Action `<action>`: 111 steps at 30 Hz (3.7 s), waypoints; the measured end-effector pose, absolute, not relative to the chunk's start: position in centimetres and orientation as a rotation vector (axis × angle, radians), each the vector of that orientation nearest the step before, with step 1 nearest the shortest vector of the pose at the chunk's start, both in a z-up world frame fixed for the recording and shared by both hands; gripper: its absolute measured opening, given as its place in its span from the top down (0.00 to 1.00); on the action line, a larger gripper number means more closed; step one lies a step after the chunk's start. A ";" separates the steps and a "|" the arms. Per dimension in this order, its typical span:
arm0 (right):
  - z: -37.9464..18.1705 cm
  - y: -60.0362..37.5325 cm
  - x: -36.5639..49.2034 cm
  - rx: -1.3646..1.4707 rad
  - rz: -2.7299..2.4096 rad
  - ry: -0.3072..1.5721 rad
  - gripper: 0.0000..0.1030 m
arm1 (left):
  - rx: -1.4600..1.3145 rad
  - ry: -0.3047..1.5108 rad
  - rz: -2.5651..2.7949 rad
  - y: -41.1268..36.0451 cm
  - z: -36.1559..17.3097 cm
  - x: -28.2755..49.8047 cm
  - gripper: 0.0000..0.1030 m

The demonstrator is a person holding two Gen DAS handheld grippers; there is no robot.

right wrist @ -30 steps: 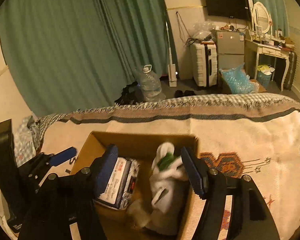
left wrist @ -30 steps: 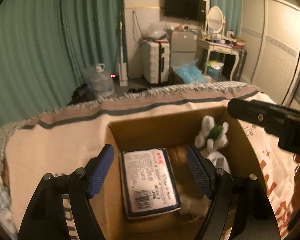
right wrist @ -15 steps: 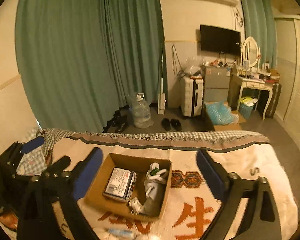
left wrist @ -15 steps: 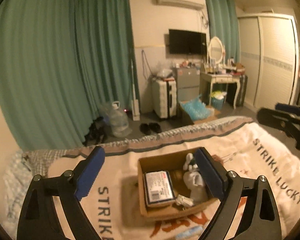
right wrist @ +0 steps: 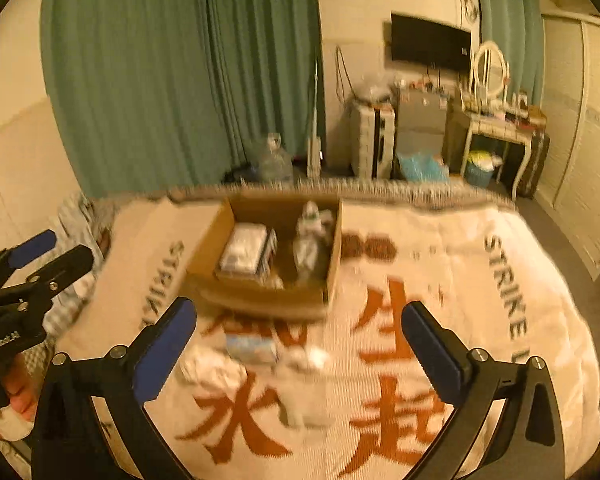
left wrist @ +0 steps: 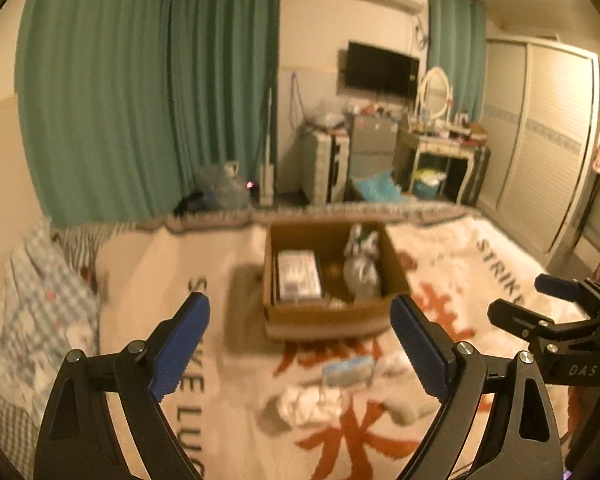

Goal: Organize soft objects
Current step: 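Withdraw both tools from the box toward the remaining items, then grasp the white bottle with the right tool while the left tool grasps the lace cloth, then carry the bottle and lace cloth into the box and open both tools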

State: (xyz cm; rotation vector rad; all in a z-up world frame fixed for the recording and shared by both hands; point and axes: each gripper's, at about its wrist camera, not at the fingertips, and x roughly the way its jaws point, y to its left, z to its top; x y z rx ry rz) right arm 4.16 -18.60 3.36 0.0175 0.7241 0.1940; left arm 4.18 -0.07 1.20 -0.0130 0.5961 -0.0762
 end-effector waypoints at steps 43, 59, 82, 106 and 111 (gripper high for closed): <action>-17.3 -16.6 8.4 0.031 0.207 1.081 0.80 | -0.017 1.064 -0.137 -1.9 -21.2 10.1 0.29; -13.8 -15.7 8.2 0.055 0.238 0.998 0.80 | 0.010 1.010 -0.193 -1.0 -17.8 8.4 0.75; 6.7 -14.4 10.2 0.056 0.324 0.641 0.80 | 0.107 0.645 -0.269 -1.5 2.3 11.2 0.75; -5.4 -13.5 30.4 0.258 0.335 0.874 0.76 | 0.049 0.807 -0.230 -2.4 -9.1 27.4 0.75; -5.9 -13.2 31.3 0.219 0.345 0.877 0.75 | 0.079 0.788 -0.222 -2.8 -9.6 27.4 0.71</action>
